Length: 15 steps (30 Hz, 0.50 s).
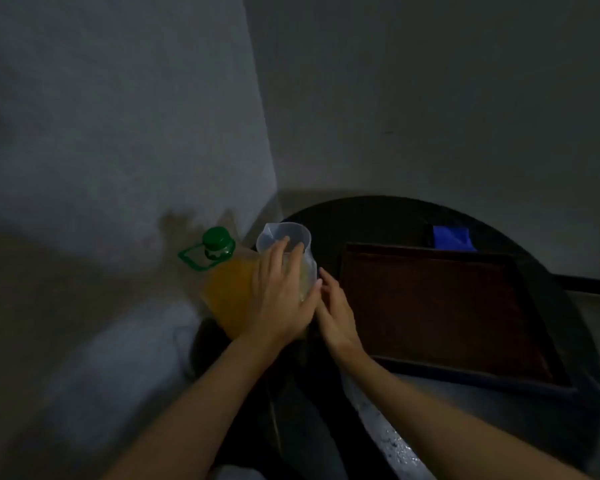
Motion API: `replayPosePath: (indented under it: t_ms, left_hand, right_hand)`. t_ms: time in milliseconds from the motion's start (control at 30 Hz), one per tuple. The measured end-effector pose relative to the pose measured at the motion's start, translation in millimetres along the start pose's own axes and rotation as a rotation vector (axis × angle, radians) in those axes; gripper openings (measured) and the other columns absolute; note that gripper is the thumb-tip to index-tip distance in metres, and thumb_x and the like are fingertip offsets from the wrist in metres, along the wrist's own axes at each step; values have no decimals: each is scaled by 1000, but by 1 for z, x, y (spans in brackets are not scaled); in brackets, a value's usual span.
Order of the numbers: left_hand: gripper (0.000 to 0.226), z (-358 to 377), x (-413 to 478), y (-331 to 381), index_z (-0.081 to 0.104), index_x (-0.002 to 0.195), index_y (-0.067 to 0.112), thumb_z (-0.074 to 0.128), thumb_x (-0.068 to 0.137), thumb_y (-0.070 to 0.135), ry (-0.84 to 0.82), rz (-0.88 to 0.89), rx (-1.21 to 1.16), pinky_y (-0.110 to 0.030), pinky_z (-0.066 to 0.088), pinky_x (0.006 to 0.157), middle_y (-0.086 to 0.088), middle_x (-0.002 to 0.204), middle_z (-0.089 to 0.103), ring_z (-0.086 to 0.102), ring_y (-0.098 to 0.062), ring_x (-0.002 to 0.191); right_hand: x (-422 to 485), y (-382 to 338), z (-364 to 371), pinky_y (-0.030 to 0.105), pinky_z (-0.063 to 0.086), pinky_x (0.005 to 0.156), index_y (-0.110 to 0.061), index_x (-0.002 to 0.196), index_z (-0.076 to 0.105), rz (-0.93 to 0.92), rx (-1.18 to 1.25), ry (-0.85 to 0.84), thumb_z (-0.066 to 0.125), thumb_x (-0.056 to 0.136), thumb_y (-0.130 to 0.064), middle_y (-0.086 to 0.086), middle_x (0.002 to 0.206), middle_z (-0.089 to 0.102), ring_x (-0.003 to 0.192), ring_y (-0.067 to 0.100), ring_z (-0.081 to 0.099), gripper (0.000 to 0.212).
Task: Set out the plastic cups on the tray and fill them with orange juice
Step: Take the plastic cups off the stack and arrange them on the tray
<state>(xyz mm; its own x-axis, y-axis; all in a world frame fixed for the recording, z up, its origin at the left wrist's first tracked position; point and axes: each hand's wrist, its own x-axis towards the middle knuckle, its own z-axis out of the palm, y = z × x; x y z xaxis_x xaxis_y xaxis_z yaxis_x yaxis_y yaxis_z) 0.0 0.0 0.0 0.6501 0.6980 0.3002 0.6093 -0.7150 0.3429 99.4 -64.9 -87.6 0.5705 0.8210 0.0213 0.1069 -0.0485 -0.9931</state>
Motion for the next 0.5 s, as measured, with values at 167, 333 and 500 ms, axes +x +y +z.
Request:
replayPosePath:
  t_ms: [167, 333, 500]
  left_hand:
    - [68, 5, 11, -13, 23, 159, 23, 47, 101, 50, -161, -49, 57, -41, 24, 119, -8, 162, 23, 25, -23, 147]
    - [62, 3, 18, -16, 36, 152, 19, 56, 98, 43, -105, -102, 21, -34, 34, 110, -6, 151, 37, 39, -20, 135]
    - [56, 3, 19, -15, 45, 144, 19, 60, 95, 43, -83, -63, 6, -31, 35, 106, -5, 142, 45, 44, -19, 128]
  right_hand:
    - [4, 16, 13, 39, 49, 102, -41, 149, 31, -11, -42, -74, 53, 81, -76, -11, 135, 48, 122, 4, 52, 80]
    - [9, 23, 24, 35, 48, 102, -43, 148, 32, -11, -63, -46, 65, 74, -72, -11, 138, 49, 123, 2, 51, 86]
    - [10, 29, 31, 39, 53, 98, -49, 139, 34, 16, -21, 1, 78, 69, -61, -14, 135, 50, 121, 4, 55, 84]
